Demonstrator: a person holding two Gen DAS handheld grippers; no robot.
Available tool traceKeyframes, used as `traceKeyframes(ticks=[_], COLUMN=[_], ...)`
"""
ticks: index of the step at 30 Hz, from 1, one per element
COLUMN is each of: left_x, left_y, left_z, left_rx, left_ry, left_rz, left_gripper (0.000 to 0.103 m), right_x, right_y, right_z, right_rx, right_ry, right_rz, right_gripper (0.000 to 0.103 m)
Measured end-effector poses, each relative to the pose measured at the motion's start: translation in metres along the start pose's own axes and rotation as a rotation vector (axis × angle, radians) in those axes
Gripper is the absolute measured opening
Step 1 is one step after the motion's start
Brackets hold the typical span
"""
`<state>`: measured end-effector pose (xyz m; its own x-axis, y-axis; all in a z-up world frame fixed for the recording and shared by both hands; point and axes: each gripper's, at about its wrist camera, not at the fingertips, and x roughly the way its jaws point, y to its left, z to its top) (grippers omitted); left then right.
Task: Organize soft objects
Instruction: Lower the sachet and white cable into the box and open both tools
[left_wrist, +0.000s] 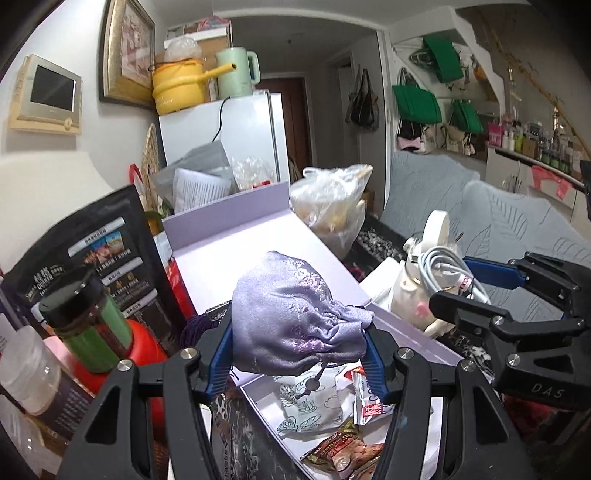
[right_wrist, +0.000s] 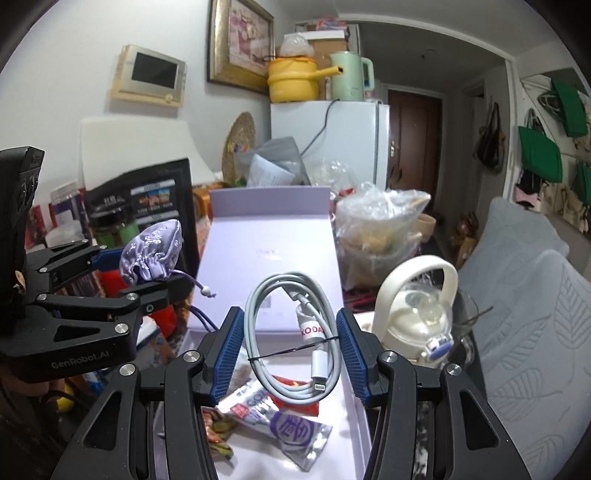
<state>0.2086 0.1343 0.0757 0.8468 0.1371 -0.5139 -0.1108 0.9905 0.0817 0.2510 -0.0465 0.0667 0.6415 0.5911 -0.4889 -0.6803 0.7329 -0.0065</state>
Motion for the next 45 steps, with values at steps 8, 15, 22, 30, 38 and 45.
traceKeyframes(ticks=[8,15,22,30,38,45], left_x=[0.022,0.045,0.063,0.081,0.093,0.11], left_y=[-0.01,-0.017,-0.018,-0.024,-0.029,-0.028], left_z=[-0.01,-0.019,-0.027,-0.036,-0.043,-0.053], left_rx=[0.017,0.025,0.017,0.035,0.05,0.032], left_ry=[0.072,0.147,0.199,0.254,0.298,0.38], left_rz=[-0.038,-0.043,-0.06,-0.059,-0.05,-0.046], left_gripper=[0.059,0.059,0.059,0.059,0.059,0.06], right_x=[0.015,0.034,0.047,0.058,0.069,0.077], right_y=[-0.007,-0.017,-0.023,-0.022,-0.022,-0.018], right_z=[-0.007,-0.014,-0.021,-0.027,-0.032,-0.037], right_rx=[0.006,0.022,0.032,0.021,0.01,-0.003], right_ry=[0.048,0.096,0.139,0.182,0.226,0.264], right_rz=[-0.016,-0.068,-0.07,-0.064,-0.059,-0.034], right_gripper=[0.051,0.051,0.051,0.051,0.051,0.052])
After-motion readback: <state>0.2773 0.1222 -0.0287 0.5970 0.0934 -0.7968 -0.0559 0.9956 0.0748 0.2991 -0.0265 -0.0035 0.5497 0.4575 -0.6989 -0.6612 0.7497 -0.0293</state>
